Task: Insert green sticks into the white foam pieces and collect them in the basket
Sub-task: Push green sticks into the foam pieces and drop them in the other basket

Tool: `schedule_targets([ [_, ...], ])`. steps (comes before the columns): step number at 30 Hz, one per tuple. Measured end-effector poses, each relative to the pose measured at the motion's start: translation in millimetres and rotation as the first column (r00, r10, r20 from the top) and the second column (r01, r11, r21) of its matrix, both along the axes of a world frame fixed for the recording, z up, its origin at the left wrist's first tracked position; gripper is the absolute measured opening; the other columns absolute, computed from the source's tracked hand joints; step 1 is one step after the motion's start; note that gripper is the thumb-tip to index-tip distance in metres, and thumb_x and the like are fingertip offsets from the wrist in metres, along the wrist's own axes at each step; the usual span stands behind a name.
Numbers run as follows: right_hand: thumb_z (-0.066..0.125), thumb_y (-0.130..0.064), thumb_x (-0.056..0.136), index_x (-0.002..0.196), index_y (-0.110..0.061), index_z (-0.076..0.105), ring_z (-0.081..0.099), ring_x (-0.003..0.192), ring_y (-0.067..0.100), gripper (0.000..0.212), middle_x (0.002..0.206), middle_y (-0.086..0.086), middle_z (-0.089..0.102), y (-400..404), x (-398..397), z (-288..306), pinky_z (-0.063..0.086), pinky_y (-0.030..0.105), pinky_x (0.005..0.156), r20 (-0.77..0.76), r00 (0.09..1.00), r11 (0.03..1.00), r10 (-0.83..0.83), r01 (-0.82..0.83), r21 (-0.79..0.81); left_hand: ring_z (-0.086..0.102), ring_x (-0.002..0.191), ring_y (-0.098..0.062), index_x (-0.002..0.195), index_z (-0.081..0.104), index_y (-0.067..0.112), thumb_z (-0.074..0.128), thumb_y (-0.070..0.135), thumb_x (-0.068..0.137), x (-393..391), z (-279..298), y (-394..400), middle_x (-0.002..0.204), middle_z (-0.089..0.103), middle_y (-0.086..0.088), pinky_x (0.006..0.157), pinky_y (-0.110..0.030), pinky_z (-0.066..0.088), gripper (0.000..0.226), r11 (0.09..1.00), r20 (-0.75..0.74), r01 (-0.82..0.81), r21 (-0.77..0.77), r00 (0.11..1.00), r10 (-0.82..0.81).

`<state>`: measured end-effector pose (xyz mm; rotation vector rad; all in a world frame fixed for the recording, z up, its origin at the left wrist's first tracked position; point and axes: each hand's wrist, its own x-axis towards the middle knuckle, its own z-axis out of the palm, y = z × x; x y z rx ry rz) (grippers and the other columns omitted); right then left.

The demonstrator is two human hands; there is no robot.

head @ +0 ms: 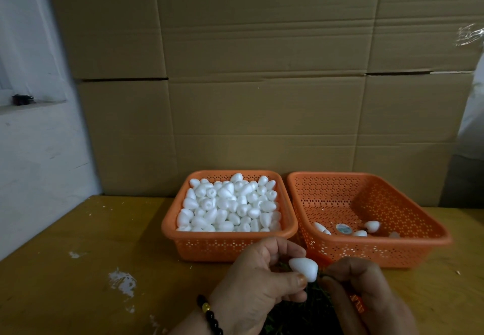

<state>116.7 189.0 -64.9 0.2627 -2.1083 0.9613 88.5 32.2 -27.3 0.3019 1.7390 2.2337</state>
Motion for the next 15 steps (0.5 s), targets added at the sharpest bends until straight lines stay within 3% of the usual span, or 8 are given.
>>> schedule_targets([
  [3,0.085,0.004,0.053,0.078,-0.036,0.055,0.050,0.079,-0.029,0.056,0.067,-0.013,0.062,-0.2,2.5,-2.4,0.032,-0.009,0.069,0.029,1.000,1.000,0.012,-0.012,0.027,0.066,0.074,-0.016,0.087,0.070,0.010,0.070,-0.005,0.063,0.0,-0.7,1.2,0.091,0.070,-0.008,0.061,-0.027,0.054,0.028,1.000,-0.005,-0.012,-0.008,1.000,0.012],
  [9,0.088,0.008,0.045,0.072,-0.024,0.061,0.029,0.091,-0.041,0.050,0.058,-0.010,0.053,1.6,3.3,-5.2,0.023,-0.014,0.074,0.013,1.000,0.993,0.011,-0.012,0.114,0.067,0.076,-0.016,0.085,0.071,0.011,0.067,-0.015,0.073,-0.1,-1.0,0.8,0.091,0.071,-0.007,0.062,-0.027,0.054,0.029,1.000,-0.004,-0.017,-0.008,1.000,0.017],
  [13,0.089,0.008,0.042,0.071,-0.023,0.062,0.027,0.094,-0.041,0.050,0.056,-0.011,0.050,2.3,1.9,-2.3,0.020,-0.015,0.076,-0.015,1.000,0.986,-0.017,0.019,0.166,0.067,0.078,-0.017,0.082,0.072,0.013,0.069,-0.010,0.068,1.1,-0.1,1.1,0.091,0.071,-0.005,0.063,-0.028,0.054,0.027,1.000,-0.006,-0.019,-0.003,1.000,0.019],
  [15,0.089,0.006,0.044,0.075,-0.030,0.060,0.042,0.089,-0.032,0.055,0.058,-0.012,0.055,4.1,-0.6,-3.8,0.023,-0.013,0.075,-0.019,1.000,0.988,-0.015,0.017,0.152,0.068,0.078,-0.016,0.084,0.071,0.012,0.067,-0.014,0.072,1.3,0.0,0.7,0.091,0.072,-0.005,0.063,-0.028,0.054,0.028,1.000,-0.006,-0.014,-0.005,1.000,0.014],
])
